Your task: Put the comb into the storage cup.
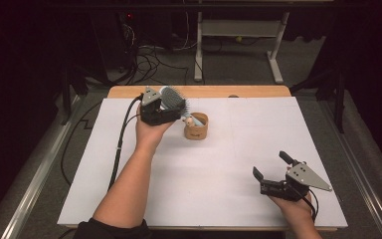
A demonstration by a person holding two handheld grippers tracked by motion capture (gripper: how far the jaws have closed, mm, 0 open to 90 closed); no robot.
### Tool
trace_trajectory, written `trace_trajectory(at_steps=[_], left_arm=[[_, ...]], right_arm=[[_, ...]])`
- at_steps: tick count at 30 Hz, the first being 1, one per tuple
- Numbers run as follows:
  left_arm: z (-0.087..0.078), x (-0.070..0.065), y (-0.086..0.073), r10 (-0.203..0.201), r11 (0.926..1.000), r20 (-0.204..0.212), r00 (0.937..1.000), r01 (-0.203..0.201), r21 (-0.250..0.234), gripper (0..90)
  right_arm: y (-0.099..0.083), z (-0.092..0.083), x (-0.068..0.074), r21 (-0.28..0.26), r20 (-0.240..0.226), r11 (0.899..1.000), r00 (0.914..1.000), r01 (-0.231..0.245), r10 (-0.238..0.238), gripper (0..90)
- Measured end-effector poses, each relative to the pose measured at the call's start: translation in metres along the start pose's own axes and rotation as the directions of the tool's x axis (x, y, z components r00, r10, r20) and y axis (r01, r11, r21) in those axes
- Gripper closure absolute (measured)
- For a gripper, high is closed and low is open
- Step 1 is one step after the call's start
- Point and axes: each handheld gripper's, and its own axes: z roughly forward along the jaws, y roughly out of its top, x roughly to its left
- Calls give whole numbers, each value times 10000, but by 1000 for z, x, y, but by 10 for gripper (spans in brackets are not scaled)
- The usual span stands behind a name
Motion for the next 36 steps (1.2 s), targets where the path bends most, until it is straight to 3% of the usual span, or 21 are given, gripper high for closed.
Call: trace_trajectory(at_steps=[7, 15, 16, 17, 20, 21, 22, 23, 24, 25, 26, 27, 36], left_arm=[[-6, 6, 2, 166, 9998, 16, 9999, -167, 128, 6], [-24, 10, 5, -100, 9994, 59, 9999, 98, 341, 5], [-27, 10, 5, -280, 9991, 73, 9996, 277, 306, 5], [-30, 11, 7, -99, 9994, 248, 9996, 91, 321, 5], [-40, 7, 7, -564, 9982, 63, 9984, 562, 206, 5], [-39, 13, 9, 282, 9996, 1312, 9910, -290, 39, 5], [-41, 19, 13, 957, 9954, 1172, 9885, -951, -107, 5], [-41, 35, 22, 3358, 9416, 1601, 9282, -3350, -329, 5], [-51, 9, 10, -1282, 9913, 41, 9917, 1280, 308, 5], [-51, 10, 10, -1199, 9925, -167, 9927, 1194, -246, 5], [-53, 23, 16, 684, 9977, 1274, 9895, -680, -74, 5], [-61, 19, 13, -391, 9989, 386, 9985, 381, 264, 5], [-97, 41, 14, -415, 9988, 501, 9979, 401, 292, 11]], right_arm=[[0, 1, 2, 7, 7, 10000, 10000, 63, -63, 3], [0, 1, 3, 74, 19, 9999, 9999, 110, -111, 3], [0, 1, 3, 79, 30, 9999, 9999, 110, -110, 3], [0, 1, 3, 78, 37, 9999, 9999, 113, -114, 3], [0, 1, 3, 85, 57, 9999, 9999, 111, -112, 3], [0, 1, 3, 91, 57, 9999, 9999, 112, -112, 3], [0, 1, 4, 66, 77, 9999, 9999, 109, -110, 3], [0, 1, 4, 60, 82, 9999, 9999, 118, -118, 3], [0, 1, 3, 79, 88, 9999, 9999, 135, -136, 3], [0, 1, 3, 86, 95, 9999, 9999, 139, -140, 3], [0, 1, 3, 124, 97, 9998, 9998, 152, -153, 3], [0, 1, 3, 104, 113, 9998, 9998, 152, -153, 3], [1, 0, 3, 99, 127, 9999, 9998, 136, -137, 3]])
